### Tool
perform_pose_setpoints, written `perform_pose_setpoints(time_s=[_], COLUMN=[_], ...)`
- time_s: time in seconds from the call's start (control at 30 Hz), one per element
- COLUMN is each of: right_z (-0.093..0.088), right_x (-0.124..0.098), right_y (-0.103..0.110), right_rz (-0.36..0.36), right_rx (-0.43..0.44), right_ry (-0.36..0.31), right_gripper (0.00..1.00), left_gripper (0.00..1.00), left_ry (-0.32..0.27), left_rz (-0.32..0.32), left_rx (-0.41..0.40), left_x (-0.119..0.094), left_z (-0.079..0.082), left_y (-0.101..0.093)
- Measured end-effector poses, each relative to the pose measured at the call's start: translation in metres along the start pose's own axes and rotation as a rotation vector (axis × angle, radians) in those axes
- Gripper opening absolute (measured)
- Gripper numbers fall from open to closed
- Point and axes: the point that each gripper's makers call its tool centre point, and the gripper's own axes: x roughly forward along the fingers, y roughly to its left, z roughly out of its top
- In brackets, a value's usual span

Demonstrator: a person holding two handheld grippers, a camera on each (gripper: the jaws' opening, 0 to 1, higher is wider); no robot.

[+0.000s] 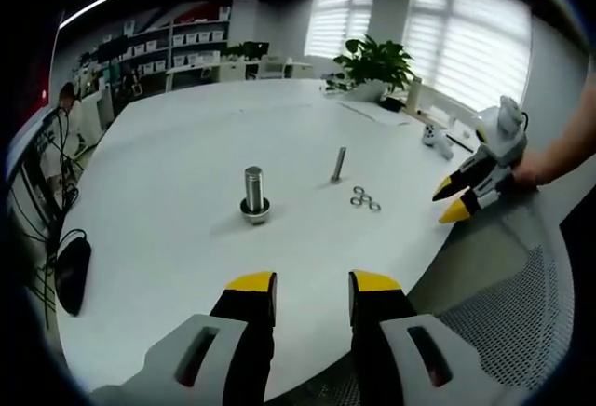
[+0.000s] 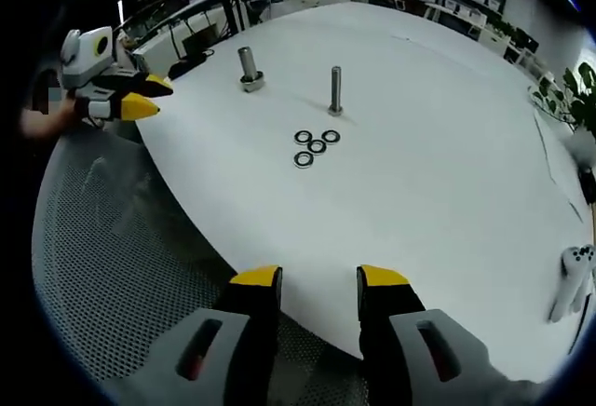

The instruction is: Place the washer onto the threaded stud by aligning its center hole with the stud, sliding it down to the base, and recovering from edge contact or off-axis alignment until the washer reaches the visible bottom stop.

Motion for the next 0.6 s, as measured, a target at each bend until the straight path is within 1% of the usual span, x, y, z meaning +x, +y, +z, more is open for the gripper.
perform_pose_setpoints(time_s=[0.07,0.23,0.5,0.6], right_z=[0.000,0.008,0.030,0.036], right_x=[-0.001,0.003,0.016,0.021], right_y=[0.000,0.000,0.006,0.009], right_rz=[0.000,0.001,0.018,0.026], right_rx=[0.000,-0.003,-0.021,-0.036], right_ry=[0.006,0.009,-0.007,0.002], right_gripper=[0.35,0.35,0.35,0.34], left_gripper=[0.29,0.29,0.29,0.29], left_ry=[-0.003,0.000,0.010,0.018], left_rz=[0.002,0.005,0.007,0.009], left_rx=[0.000,-0.002,0.000,0.004], left_x=[0.000,0.000,0.001,0.001], left_z=[0.000,0.000,-0.002,-0.003], left_y=[0.000,0.001,0.002,0.002])
